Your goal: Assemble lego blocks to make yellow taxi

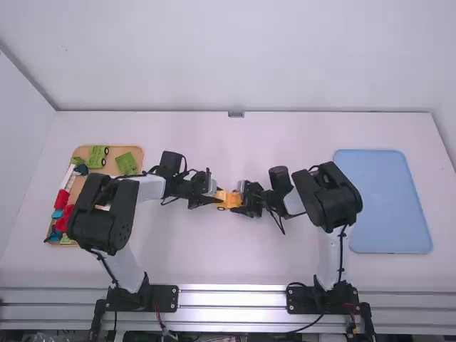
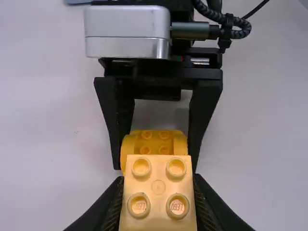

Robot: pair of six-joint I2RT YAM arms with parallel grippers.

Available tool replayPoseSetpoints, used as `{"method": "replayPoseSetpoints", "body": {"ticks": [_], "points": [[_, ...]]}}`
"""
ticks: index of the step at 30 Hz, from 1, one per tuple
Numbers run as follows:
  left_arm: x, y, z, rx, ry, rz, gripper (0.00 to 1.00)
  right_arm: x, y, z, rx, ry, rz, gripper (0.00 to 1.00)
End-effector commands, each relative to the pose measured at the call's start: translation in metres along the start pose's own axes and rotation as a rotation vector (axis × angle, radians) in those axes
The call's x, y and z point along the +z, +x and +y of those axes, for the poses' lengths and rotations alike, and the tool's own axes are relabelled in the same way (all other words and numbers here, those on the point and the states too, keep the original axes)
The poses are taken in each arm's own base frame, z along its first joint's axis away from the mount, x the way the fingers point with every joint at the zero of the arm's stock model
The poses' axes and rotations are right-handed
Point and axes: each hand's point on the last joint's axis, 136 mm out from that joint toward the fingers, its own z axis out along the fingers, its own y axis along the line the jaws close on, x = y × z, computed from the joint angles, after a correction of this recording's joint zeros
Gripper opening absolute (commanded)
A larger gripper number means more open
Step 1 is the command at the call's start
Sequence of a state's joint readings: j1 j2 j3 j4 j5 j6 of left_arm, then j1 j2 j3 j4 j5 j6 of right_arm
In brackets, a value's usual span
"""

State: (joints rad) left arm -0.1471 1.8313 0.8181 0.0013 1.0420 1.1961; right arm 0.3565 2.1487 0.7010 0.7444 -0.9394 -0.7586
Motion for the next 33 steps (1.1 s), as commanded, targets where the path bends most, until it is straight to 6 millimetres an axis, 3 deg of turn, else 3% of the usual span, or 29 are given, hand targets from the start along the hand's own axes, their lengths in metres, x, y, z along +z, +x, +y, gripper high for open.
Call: {"method": "replayPoseSetpoints", "body": {"ticks": [1, 13, 17, 22, 26, 33], "points": [[0.005, 0.006, -0.008, -0.034, 0.028, -0.009, 0.05, 0.002, 0.001, -0.001, -0.007, -0.007, -0.003, 0.55], [0.017, 0.029, -0.011, -0.067, 0.037, 0.041, 0.04, 0.003, 0.001, 0.002, -0.002, -0.016, -0.002, 0.55], [0.017, 0.031, -0.002, -0.103, 0.002, 0.063, 0.04, 0.005, 0.001, 0.005, -0.019, -0.027, 0.000, 0.55], [0.024, 0.030, -0.006, -0.090, 0.016, 0.077, 0.05, 0.008, 0.001, 0.008, -0.045, -0.035, 0.007, 0.55], [0.028, 0.040, -0.007, -0.127, 0.003, 0.153, 0.02, 0.008, 0.001, 0.008, -0.039, -0.033, 0.007, 0.56], [0.018, 0.033, 0.001, -0.130, -0.035, 0.167, 0.02, 0.007, 0.001, 0.007, -0.040, -0.031, 0.007, 0.56]]}}
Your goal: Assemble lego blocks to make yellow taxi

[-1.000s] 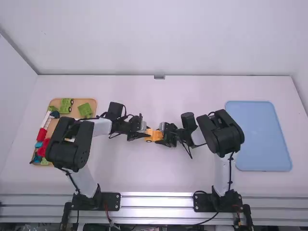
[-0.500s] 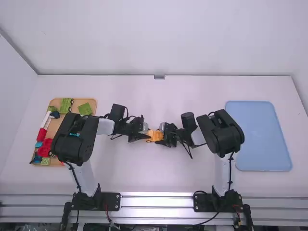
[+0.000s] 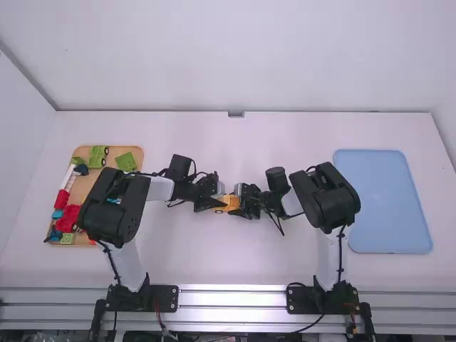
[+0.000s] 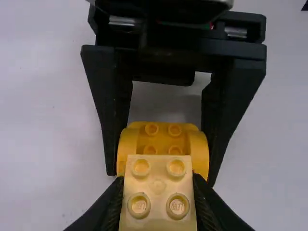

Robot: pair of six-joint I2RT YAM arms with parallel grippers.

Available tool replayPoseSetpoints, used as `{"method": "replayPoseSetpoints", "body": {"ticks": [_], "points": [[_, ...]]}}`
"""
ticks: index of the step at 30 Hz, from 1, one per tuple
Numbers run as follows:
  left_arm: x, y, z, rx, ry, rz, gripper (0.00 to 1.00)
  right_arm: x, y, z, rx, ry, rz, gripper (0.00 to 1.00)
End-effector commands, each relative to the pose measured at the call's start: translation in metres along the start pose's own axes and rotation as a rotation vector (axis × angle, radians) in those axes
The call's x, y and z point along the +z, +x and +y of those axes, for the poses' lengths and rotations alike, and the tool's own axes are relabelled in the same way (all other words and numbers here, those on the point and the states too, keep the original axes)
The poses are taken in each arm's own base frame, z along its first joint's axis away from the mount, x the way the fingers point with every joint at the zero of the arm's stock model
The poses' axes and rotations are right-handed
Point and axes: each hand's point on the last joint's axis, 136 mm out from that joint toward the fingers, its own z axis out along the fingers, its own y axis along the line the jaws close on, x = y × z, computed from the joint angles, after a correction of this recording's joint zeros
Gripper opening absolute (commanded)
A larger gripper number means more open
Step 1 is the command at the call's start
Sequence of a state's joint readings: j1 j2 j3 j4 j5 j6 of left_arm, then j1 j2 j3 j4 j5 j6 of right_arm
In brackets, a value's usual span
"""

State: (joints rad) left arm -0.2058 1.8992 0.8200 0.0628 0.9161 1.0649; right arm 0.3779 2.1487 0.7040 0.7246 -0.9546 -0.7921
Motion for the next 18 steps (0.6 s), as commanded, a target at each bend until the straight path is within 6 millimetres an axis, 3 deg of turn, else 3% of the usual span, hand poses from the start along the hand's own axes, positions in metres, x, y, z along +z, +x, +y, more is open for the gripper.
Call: {"method": "replayPoseSetpoints", "body": {"ticks": [1, 5, 18], "points": [[-0.007, 0.004, 0.003, -0.017, -0.040, 0.064, 0.02, 0.002, 0.004, -0.002, -0.011, 0.005, 0.012, 0.56], [-0.015, 0.002, -0.002, 0.012, -0.037, 0.098, 0.02, 0.002, 0.004, -0.002, -0.012, 0.005, 0.012, 0.56], [-0.005, 0.017, -0.003, -0.013, -0.024, 0.123, 0.02, 0.002, 0.004, -0.001, -0.011, 0.001, 0.010, 0.55]]}}
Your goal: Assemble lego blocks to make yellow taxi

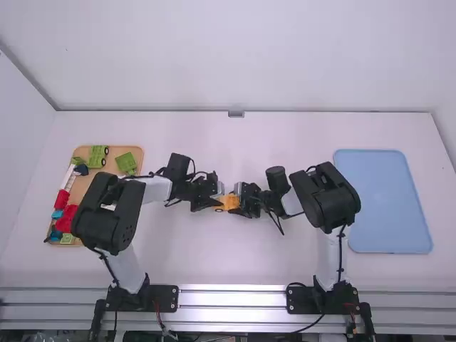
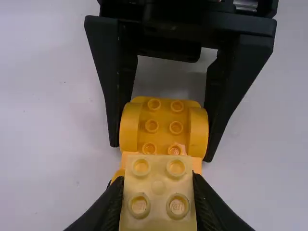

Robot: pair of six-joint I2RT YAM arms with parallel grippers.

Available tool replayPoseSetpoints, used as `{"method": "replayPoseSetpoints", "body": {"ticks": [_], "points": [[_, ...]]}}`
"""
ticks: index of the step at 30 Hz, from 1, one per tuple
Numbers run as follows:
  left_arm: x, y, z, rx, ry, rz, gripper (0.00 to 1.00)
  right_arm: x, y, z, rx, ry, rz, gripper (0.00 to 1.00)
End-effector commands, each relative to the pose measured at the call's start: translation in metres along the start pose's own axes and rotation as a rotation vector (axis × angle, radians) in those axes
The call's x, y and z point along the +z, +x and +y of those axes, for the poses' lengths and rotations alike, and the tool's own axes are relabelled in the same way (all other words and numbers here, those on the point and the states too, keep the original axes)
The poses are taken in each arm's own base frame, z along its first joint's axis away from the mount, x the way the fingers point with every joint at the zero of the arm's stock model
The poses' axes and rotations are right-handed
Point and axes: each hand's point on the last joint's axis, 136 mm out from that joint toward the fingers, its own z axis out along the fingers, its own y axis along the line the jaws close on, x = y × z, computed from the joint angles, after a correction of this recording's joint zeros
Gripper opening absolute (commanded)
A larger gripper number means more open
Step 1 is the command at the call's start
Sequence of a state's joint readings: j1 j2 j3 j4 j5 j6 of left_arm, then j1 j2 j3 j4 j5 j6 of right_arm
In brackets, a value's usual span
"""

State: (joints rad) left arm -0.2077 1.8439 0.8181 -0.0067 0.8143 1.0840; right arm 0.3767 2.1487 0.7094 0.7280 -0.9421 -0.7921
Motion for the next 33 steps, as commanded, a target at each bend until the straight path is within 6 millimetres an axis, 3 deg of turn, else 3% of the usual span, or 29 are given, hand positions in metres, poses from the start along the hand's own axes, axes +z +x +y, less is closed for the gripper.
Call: {"method": "replayPoseSetpoints", "body": {"ticks": [1, 15, 18, 20, 33], "points": [[0.0047, 0.0113, -0.0053, -0.020, 0.015, 0.029, 0.02, 0.0025, 0.0036, 0.0028, -0.005, -0.012, 0.005, 0.55], [0.0045, 0.0154, -0.0124, 0.019, 0.040, 0.044, 0.04, 0.0025, 0.0036, 0.0028, -0.005, -0.012, 0.004, 0.55], [0.0045, 0.0154, -0.0125, 0.018, 0.040, 0.044, 0.11, 0.0025, 0.0036, 0.0028, -0.005, -0.012, 0.004, 0.55], [0.0044, 0.0155, -0.0124, 0.018, 0.040, 0.044, 0.22, 0.0025, 0.0036, 0.0028, -0.005, -0.012, 0.004, 0.55], [0.0046, 0.0146, -0.0115, 0.008, 0.036, 0.041, 0.34, 0.0025, 0.0036, 0.0029, -0.005, -0.012, 0.005, 0.54]]}}
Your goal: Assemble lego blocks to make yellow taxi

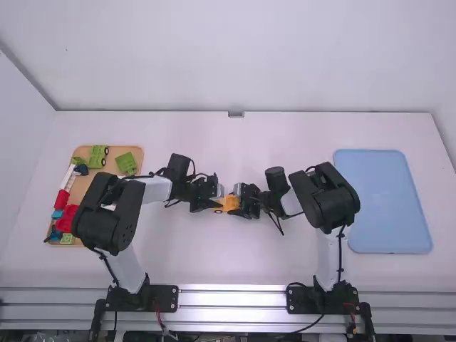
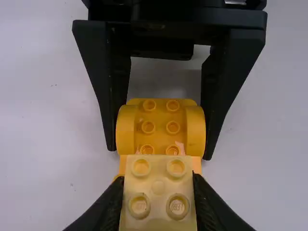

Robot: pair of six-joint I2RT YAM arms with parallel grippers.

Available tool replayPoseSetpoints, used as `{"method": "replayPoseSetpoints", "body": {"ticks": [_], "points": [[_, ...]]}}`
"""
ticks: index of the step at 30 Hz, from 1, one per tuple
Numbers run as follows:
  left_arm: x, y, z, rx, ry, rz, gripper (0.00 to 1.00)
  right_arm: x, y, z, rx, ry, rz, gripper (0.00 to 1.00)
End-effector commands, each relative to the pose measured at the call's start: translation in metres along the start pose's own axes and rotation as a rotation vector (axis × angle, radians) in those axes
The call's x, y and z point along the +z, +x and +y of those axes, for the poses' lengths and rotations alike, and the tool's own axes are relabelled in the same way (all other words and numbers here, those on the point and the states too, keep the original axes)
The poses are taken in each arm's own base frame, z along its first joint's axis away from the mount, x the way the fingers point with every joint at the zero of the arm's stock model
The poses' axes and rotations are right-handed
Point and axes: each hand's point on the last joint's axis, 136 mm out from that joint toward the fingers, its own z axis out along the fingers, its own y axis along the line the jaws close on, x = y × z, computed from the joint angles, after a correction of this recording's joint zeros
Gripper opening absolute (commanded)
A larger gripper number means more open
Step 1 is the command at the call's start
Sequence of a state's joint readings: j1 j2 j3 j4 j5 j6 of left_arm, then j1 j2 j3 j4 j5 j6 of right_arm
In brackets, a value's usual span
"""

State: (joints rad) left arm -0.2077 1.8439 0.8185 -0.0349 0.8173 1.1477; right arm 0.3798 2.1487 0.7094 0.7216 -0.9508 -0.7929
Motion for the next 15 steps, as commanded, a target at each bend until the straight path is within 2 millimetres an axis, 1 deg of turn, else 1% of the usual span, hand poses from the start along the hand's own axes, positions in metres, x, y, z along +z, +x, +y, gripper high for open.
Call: {"method": "replayPoseSetpoints", "body": {"ticks": [1, 4, 6, 10, 13, 15], "points": [[0.005, 0.012, -0.007, -0.034, 0.019, 0.035, 0.36, 0.002, 0.004, 0.000, -0.008, 0.000, 0.009, 0.54], [0.004, 0.013, -0.006, -0.037, 0.017, 0.032, 0.40, 0.002, 0.004, 0.000, -0.008, 0.000, 0.009, 0.54], [0.005, 0.012, -0.008, -0.034, 0.021, 0.033, 0.47, 0.002, 0.004, 0.000, -0.008, -0.001, 0.009, 0.54], [0.004, 0.012, -0.006, -0.035, 0.015, 0.031, 0.48, 0.002, 0.005, 0.000, -0.007, -0.001, 0.010, 0.54], [0.005, 0.005, -0.006, -0.021, 0.020, -0.001, 0.49, 0.002, 0.005, 0.000, -0.007, 0.000, 0.010, 0.54], [0.002, -0.002, -0.003, -0.012, 0.017, -0.046, 0.51, 0.002, 0.005, 0.000, -0.007, 0.001, 0.011, 0.55]]}}
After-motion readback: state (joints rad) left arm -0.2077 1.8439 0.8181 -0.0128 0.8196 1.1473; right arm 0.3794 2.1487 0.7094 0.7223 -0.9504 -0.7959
